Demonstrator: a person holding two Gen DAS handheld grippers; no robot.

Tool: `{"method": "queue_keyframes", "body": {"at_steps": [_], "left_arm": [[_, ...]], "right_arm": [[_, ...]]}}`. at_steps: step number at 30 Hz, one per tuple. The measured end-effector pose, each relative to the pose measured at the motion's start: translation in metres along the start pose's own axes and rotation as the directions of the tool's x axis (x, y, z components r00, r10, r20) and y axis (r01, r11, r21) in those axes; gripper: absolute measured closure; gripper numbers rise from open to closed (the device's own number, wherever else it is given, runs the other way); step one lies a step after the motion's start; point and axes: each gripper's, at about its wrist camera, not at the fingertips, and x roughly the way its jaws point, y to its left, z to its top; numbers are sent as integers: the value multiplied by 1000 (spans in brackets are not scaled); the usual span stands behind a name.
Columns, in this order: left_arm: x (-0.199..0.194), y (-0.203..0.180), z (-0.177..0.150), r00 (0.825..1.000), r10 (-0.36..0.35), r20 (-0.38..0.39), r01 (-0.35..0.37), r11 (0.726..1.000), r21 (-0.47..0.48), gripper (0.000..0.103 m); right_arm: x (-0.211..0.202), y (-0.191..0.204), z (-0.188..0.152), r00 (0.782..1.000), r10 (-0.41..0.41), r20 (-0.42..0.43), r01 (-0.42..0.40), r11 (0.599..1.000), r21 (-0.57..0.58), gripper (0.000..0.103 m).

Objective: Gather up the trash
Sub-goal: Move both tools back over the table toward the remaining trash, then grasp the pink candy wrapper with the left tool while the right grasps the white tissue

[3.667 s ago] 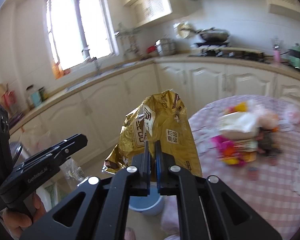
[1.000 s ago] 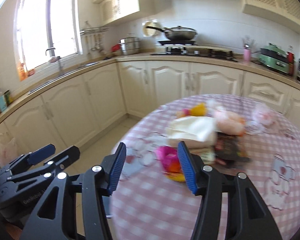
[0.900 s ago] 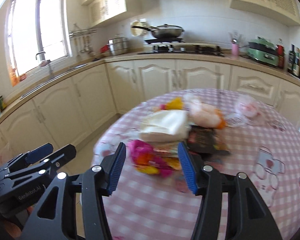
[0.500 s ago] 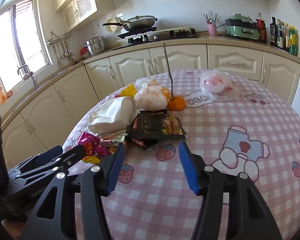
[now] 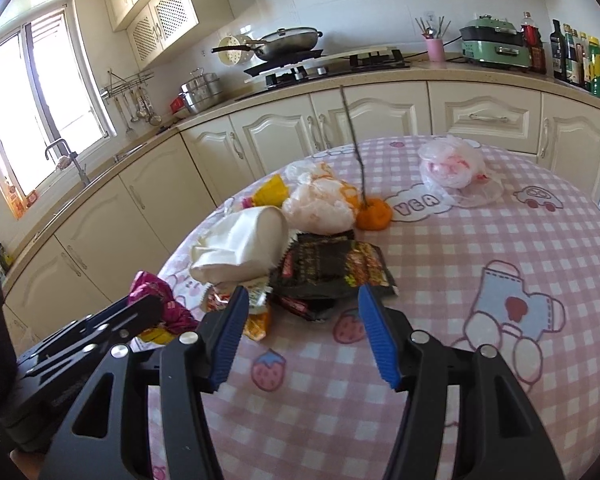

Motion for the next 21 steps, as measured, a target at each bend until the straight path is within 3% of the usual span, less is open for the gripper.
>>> {"method": "queue_keyframes", "body": {"at_steps": [5, 7, 14, 15, 17, 21], "left_arm": [[-13, 20, 11, 999, 12, 44, -11, 999, -36, 74], [-14, 32, 14, 996, 60, 60, -57, 997, -51, 74], [-1, 61, 21, 993, 111, 49, -105, 989, -100, 74], [0, 62, 21, 993, 108, 47, -102, 990, -102, 74], [2, 65, 21, 994, 102, 45, -97, 990, -105, 74], [3, 70, 20, 996, 82, 47, -76, 990, -117, 74]], "right_arm": [[19, 16, 15, 999, 50, -19, -50, 999, 6, 46], [29, 22, 23, 997, 69, -27, -68, 998, 14, 46], [61, 36, 41, 999, -6, -36, 6, 1000, 10, 47], [68, 37, 42, 999, -8, -51, 8, 1000, 8, 51], [77, 37, 38, 996, 12, -85, -12, 1000, 4, 72], [72, 44, 35, 998, 4, -60, -7, 999, -54, 76]]}}
